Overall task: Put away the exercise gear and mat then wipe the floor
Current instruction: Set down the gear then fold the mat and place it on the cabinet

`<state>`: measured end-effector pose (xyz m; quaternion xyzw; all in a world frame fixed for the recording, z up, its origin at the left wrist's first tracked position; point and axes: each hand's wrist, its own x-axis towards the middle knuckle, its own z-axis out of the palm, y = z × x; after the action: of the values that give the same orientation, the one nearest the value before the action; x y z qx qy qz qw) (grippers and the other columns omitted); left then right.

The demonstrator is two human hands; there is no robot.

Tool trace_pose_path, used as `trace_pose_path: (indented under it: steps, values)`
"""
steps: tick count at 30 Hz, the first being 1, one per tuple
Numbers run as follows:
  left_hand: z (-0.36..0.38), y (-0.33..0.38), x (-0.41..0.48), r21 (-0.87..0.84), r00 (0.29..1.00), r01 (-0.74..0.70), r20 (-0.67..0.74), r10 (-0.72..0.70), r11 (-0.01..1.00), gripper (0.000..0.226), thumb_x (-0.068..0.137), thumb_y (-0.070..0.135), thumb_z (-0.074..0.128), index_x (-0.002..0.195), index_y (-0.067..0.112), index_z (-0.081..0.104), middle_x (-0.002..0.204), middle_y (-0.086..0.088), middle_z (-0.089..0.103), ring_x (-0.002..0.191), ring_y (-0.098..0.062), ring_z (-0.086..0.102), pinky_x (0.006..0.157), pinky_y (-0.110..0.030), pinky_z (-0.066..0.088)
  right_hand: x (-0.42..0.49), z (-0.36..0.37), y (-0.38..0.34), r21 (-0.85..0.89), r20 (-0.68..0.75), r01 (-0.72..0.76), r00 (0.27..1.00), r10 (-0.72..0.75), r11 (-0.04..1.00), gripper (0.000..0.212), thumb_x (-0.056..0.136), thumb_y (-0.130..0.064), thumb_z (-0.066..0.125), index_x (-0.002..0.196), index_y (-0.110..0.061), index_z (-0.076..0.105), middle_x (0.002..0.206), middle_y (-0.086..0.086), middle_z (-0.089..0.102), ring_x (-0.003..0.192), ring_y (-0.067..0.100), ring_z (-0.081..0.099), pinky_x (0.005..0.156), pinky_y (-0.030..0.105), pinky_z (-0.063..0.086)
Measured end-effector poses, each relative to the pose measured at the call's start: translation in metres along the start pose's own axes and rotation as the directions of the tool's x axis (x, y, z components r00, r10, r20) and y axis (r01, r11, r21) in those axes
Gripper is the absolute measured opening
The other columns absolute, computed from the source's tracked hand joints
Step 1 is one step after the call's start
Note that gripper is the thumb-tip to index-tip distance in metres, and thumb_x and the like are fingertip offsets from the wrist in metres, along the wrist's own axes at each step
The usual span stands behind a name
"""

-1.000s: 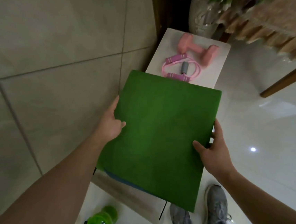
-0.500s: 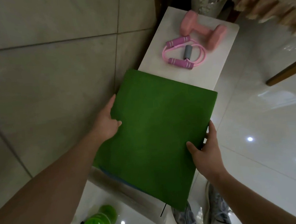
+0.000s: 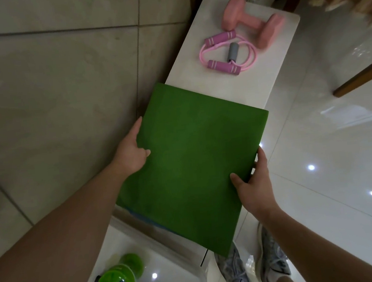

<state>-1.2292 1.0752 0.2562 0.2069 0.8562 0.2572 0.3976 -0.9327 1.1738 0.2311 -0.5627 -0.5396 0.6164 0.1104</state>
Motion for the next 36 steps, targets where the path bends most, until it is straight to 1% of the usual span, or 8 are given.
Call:
trace_pose_path:
  steps: [4,9,13,18,22,25,31,36]
  values:
    - [0.001,-0.007,0.005,0.008,1.000,-0.022,0.007,0.022,1.000,0.097,0.084,-0.011,0.062,0.155,0.038,0.019,0.152,0.008,0.039,0.135,-0.009,0.041,0.114,-0.028,0.031,0.001,0.002,0.007,0.000,-0.005,0.004,1.000,-0.004,1.000,0.091,0.081,-0.017,0.067,0.143,-0.055,0.013,0.138,0.000,0.046,0.125,0.027,0.050,0.100,0.057,0.045]
    - [0.004,-0.010,0.010,-0.001,1.000,-0.023,0.018,0.023,1.000,0.096,0.085,-0.013,0.060,0.156,0.038,0.019,0.149,0.011,0.039,0.133,-0.007,0.040,0.109,-0.023,0.030,0.005,0.006,0.013,-0.003,-0.010,0.000,1.000,0.000,1.000,0.091,0.080,-0.019,0.067,0.143,-0.056,0.012,0.139,-0.001,0.045,0.127,0.027,0.049,0.100,0.059,0.044]
    - [0.003,-0.012,0.012,0.022,0.999,-0.025,0.025,0.025,0.999,0.095,0.087,-0.010,0.060,0.155,0.040,0.017,0.153,0.008,0.037,0.132,-0.006,0.038,0.109,-0.023,0.029,0.007,0.008,0.016,-0.027,-0.009,-0.009,1.000,0.009,1.000,0.091,0.082,-0.015,0.067,0.143,-0.055,0.012,0.139,-0.001,0.046,0.127,0.027,0.049,0.102,0.058,0.043]
    - [0.007,-0.012,0.013,0.041,0.999,-0.034,0.006,0.034,0.999,0.093,0.088,-0.009,0.060,0.157,0.036,0.017,0.155,0.006,0.036,0.128,-0.002,0.035,0.106,-0.019,0.026,0.008,0.010,0.015,-0.054,0.002,-0.019,1.000,0.019,0.998,0.091,0.082,-0.016,0.065,0.142,-0.056,0.010,0.141,-0.001,0.044,0.130,0.027,0.046,0.104,0.059,0.041]
    - [0.013,-0.016,0.014,0.027,1.000,-0.021,-0.014,0.021,0.999,0.092,0.089,-0.008,0.059,0.156,0.039,0.016,0.154,0.007,0.037,0.127,-0.002,0.036,0.106,-0.020,0.028,0.008,0.012,0.016,-0.094,-0.005,-0.019,1.000,0.018,0.995,0.091,0.084,-0.016,0.065,0.144,-0.052,0.007,0.143,-0.001,0.042,0.128,0.027,0.047,0.103,0.058,0.042]
    - [0.013,-0.019,0.013,0.063,0.999,-0.036,-0.012,0.037,0.997,0.093,0.090,-0.005,0.061,0.156,0.041,0.014,0.154,0.008,0.037,0.128,-0.002,0.036,0.108,-0.022,0.026,0.009,0.012,0.017,-0.123,-0.022,-0.020,1.000,0.018,0.992,0.090,0.085,-0.016,0.066,0.144,-0.050,0.007,0.143,0.000,0.042,0.128,0.027,0.047,0.103,0.058,0.043]
    - [0.010,-0.020,0.007,0.141,0.999,-0.041,-0.022,0.045,0.989,0.089,0.092,0.005,0.063,0.157,0.037,0.012,0.156,0.003,0.037,0.139,-0.016,0.038,0.114,-0.029,0.027,0.005,0.009,0.009,-0.150,-0.017,-0.030,0.999,0.028,0.988,0.091,0.086,-0.017,0.067,0.144,-0.050,0.005,0.143,-0.001,0.045,0.127,0.027,0.049,0.102,0.056,0.044]
    - [0.009,-0.010,-0.001,0.105,0.997,0.008,-0.080,0.000,0.994,0.091,0.089,0.007,0.069,0.157,0.029,0.012,0.155,-0.002,0.037,0.139,-0.017,0.039,0.114,-0.028,0.028,-0.001,-0.002,-0.005,-0.170,0.003,-0.014,1.000,0.015,0.985,0.092,0.084,-0.024,0.070,0.145,-0.050,0.007,0.144,-0.005,0.044,0.123,0.025,0.053,0.098,0.053,0.049]
